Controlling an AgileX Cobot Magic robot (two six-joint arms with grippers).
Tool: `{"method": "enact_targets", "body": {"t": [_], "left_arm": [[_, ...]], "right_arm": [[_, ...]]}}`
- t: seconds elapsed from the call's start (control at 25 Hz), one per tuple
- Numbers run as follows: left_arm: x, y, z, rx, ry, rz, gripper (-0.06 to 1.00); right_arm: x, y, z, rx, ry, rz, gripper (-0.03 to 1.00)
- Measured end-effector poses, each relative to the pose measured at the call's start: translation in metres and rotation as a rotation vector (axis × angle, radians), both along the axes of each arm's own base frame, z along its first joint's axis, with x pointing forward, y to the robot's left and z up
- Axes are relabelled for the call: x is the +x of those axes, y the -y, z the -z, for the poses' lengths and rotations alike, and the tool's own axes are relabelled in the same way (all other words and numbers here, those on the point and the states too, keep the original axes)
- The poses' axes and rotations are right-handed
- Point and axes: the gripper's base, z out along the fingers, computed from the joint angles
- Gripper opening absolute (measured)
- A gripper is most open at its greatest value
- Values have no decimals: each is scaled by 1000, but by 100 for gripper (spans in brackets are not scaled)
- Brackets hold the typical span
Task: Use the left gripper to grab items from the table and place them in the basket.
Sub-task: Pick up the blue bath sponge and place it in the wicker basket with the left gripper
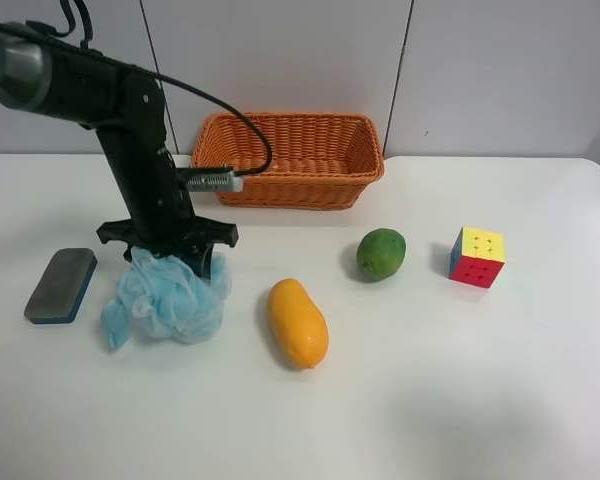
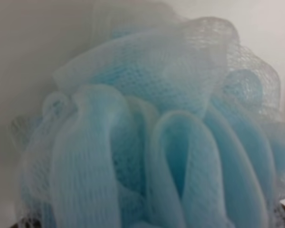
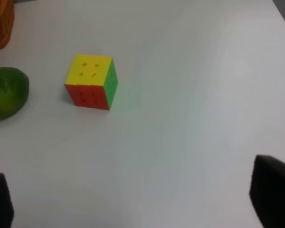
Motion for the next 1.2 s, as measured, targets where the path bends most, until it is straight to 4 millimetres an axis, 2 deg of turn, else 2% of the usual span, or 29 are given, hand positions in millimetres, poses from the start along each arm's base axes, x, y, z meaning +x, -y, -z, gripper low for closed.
{"method": "enact_targets", "body": {"t": [0.36,0.52,0.6,0.72,0.84,0.92,1.2], "left_arm": [[27,13,-97,-94,180,42,48],[40,22,-139,-179,325,72,48],[47,25,-157,-220,422,84,48],[57,30,-173,-278,559,86,47],[70,38,-173,-343,655,72,46],[80,43,-163,-372,692,67,46],[115,57,-114,-397,809,91,45]], "right_arm": [[0,0,0,0,0,0,99],[0,0,0,0,0,0,99],[0,0,0,0,0,0,99],[0,0,0,0,0,0,99],[0,0,0,0,0,0,99],[0,0,0,0,0,0,99],[0,0,0,0,0,0,99]]}}
